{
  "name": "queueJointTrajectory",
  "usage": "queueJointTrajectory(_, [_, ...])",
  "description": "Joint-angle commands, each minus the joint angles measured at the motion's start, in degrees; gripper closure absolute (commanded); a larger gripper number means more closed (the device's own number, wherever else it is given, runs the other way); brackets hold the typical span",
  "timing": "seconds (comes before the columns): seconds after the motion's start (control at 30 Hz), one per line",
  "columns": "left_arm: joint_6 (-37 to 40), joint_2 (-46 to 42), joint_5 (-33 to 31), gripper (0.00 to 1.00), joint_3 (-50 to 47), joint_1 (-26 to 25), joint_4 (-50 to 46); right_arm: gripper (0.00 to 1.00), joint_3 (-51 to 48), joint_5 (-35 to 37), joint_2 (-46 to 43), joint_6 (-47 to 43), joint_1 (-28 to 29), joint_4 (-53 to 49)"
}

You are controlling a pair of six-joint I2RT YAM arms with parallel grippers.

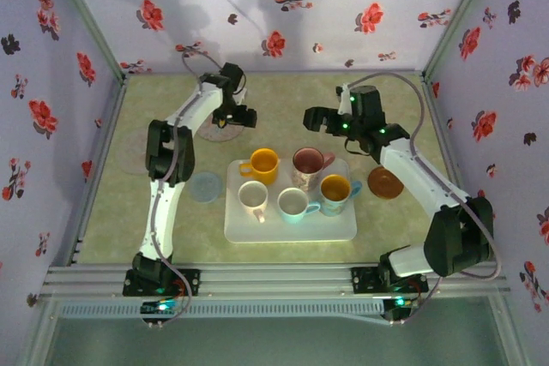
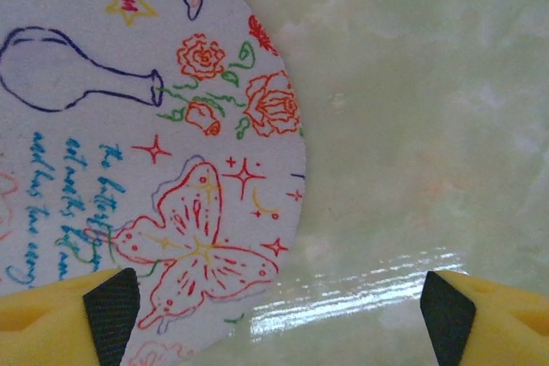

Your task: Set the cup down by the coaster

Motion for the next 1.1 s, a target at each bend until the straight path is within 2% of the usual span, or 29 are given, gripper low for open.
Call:
queueJointTrajectory(0.0, [-0.4,2.0,-0.5,0.14,1.4,-0.3,-0.1,0.01,1.0,2.2,0.4,0.4,0.7,0.3])
queueJointTrajectory(0.53, [1.0,7.1,-7.1,0.25,2.8,-0.1,0.8,0.0,1.3,4.9,2.6,1.6,4.4,1.2])
queueJointTrajectory(0.67, [1.1,8.0,-6.7,0.37,2.6,-0.1,0.6,0.0,1.4,5.8,3.0,1.8,5.1,1.3])
queueJointTrajectory(0.83, [0.9,8.1,-6.6,0.47,1.6,-0.1,0.9,0.0,1.9,6.5,3.6,2.5,5.7,1.6])
queueJointTrajectory(0.97, [1.1,7.8,-6.5,0.62,1.0,0.1,1.4,0.0,2.4,6.5,4.5,2.5,6.2,1.8])
queueJointTrajectory(1.07, [1.1,7.7,-6.3,0.65,0.8,0.3,1.6,0.0,3.1,6.3,5.3,2.4,6.5,1.3])
